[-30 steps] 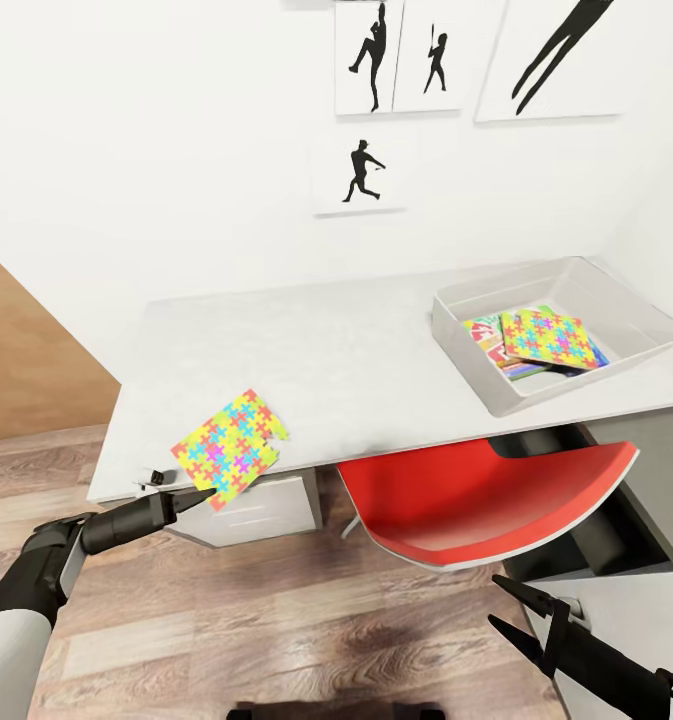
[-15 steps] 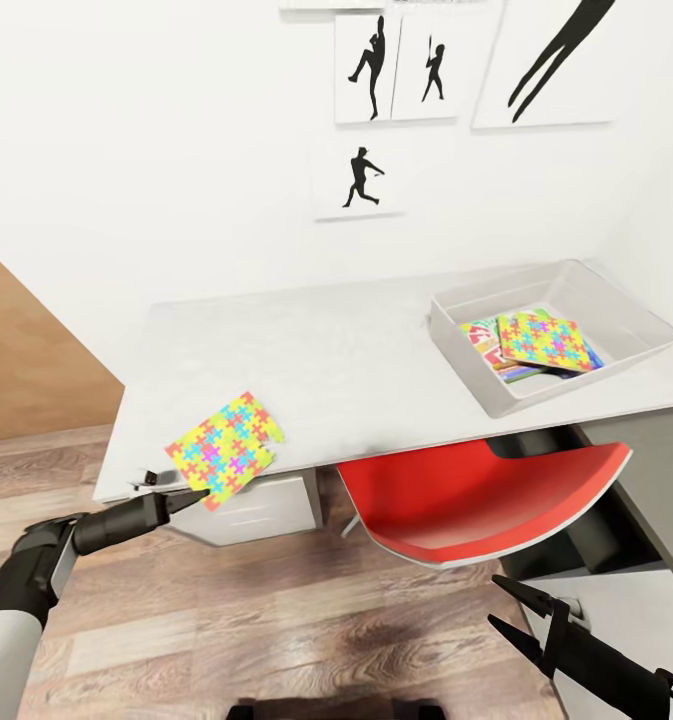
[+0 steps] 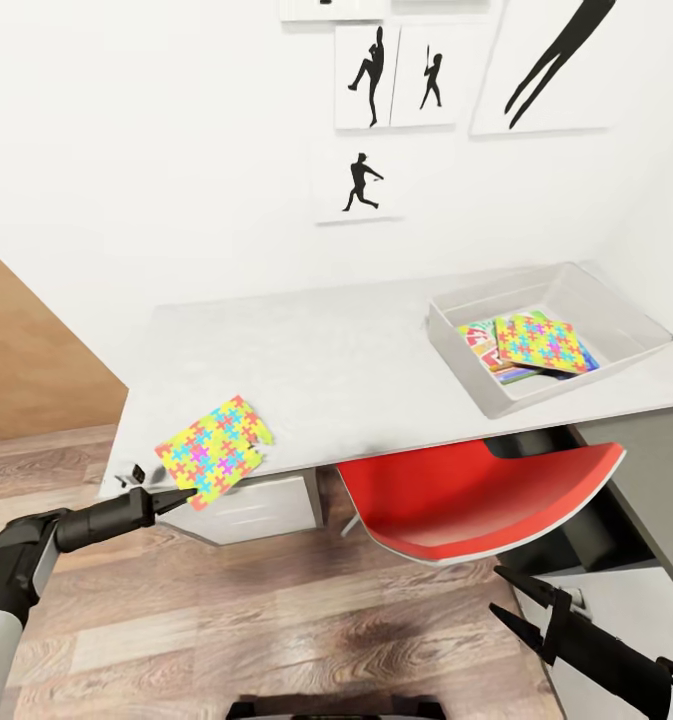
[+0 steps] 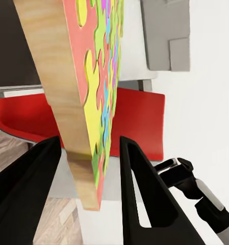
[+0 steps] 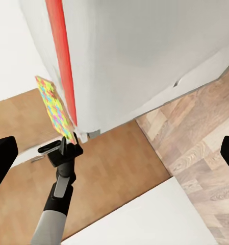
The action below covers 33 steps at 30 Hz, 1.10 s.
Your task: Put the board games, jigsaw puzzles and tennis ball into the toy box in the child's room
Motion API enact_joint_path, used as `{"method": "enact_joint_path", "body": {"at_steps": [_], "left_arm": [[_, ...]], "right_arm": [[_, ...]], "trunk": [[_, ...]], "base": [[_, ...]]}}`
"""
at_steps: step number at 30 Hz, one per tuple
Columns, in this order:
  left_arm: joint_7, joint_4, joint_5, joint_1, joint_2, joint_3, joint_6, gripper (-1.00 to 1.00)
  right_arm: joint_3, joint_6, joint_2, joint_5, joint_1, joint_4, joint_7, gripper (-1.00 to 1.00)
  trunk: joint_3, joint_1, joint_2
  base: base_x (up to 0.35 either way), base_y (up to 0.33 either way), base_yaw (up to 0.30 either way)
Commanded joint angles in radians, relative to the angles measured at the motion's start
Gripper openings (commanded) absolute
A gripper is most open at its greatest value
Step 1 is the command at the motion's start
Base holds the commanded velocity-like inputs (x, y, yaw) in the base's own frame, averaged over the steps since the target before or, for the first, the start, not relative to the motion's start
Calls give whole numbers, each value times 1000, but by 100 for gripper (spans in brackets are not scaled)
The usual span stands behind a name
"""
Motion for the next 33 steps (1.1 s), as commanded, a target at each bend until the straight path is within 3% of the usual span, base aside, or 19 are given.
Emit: {"method": "enact_joint_path", "body": {"at_steps": [1,9,28,33], "left_arm": [[-4,0,-1,0,5,0,13,-100],[-4,-1,1,-2,17,-26,26,-100],[-4,-1,3,-2,30,-35,34,-100],[-4,-1,3,-2,30,-35,34,-100]], "right_arm": [[-1,4,-1,8,-2,-1,9,100],[-1,4,3,12,-5,-1,43,100],[-10,4,4,17,-2,-2,64,100],[-10,4,3,17,-2,-3,65,100]], "trunk": [[2,-4,6],[27,-34,62],[105,-107,195],[113,-107,195]], "base": [[0,0,0],[-107,0,0],[-16,0,0],[-12,0,0]]}}
